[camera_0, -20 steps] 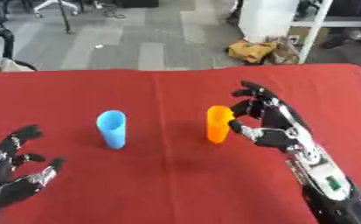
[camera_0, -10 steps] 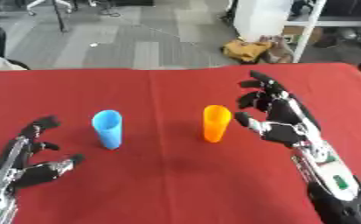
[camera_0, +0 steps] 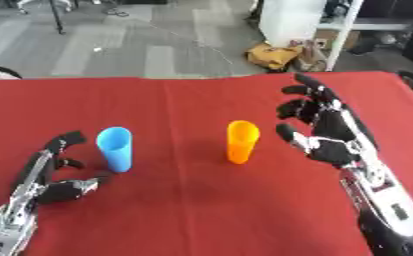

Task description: Pour the contents of one cup into another cup.

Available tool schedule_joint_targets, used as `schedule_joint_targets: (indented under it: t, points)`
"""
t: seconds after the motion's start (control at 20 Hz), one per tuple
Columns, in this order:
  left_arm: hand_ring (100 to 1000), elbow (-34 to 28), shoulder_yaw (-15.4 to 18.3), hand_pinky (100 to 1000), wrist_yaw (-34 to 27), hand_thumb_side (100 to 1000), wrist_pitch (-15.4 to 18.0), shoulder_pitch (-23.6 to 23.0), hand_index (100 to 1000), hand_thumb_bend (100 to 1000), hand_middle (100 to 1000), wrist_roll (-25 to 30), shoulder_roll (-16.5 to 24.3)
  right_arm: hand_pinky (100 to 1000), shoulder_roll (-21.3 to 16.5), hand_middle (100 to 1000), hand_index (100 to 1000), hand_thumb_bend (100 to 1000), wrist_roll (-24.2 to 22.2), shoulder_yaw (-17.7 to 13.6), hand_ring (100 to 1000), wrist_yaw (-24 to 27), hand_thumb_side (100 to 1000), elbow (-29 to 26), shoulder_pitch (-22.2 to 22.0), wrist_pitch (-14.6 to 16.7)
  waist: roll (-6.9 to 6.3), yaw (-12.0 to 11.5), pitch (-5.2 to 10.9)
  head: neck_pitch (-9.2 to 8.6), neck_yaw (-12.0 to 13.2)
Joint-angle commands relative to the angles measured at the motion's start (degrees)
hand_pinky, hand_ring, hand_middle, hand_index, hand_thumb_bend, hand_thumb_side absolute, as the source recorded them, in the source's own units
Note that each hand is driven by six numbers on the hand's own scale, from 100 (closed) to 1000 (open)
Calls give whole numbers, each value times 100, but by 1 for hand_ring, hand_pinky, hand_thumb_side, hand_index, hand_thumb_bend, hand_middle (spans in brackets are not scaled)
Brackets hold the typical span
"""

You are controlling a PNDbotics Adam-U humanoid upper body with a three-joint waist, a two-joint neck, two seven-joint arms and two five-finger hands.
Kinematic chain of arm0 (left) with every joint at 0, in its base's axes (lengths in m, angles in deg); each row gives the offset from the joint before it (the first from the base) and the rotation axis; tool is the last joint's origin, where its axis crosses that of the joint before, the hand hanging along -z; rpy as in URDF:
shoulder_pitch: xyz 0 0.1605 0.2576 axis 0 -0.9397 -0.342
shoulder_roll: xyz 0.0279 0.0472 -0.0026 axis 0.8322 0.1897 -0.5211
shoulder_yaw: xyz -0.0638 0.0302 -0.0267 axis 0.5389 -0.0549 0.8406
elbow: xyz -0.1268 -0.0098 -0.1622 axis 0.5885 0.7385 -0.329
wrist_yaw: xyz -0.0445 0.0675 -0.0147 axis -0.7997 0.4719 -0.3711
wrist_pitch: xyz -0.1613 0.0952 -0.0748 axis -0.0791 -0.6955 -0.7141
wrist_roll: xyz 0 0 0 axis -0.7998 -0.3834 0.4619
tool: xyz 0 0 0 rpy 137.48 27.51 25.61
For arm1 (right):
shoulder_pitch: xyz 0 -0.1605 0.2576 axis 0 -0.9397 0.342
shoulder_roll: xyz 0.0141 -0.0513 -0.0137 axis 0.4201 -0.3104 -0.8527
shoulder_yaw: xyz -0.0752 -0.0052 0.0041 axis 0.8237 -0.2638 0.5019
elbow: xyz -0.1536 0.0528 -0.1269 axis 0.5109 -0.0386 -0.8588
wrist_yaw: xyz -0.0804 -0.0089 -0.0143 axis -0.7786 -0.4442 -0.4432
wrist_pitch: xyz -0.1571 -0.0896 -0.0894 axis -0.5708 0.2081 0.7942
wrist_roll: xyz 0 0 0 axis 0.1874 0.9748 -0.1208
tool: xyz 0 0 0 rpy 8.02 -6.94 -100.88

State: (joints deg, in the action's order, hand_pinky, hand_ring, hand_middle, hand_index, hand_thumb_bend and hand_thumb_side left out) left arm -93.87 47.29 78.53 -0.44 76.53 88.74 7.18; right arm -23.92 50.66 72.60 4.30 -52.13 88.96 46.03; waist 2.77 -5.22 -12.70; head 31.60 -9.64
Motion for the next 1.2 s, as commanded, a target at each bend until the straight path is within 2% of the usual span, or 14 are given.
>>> schedule_joint_targets:
  t: [0.05,0.65,1.2]
  points:
    - [951,49,16,615,-27,100,53,218,785,705,883,29,44,651,-25,751,932,496,-22,4,658,72,100,-232,117,-4,1,42,60,-66,39]
    - [957,413,44,617,-49,100,74,555,792,702,888,38,33,650,34,749,932,498,-31,21,657,96,100,-446,193,-29,-9,219,-72,-105,88]
    - [941,487,-3,615,-176,100,343,749,785,708,874,417,7,650,66,747,932,497,-23,28,656,91,100,-487,241,-46,-51,332,-129,-147,90]
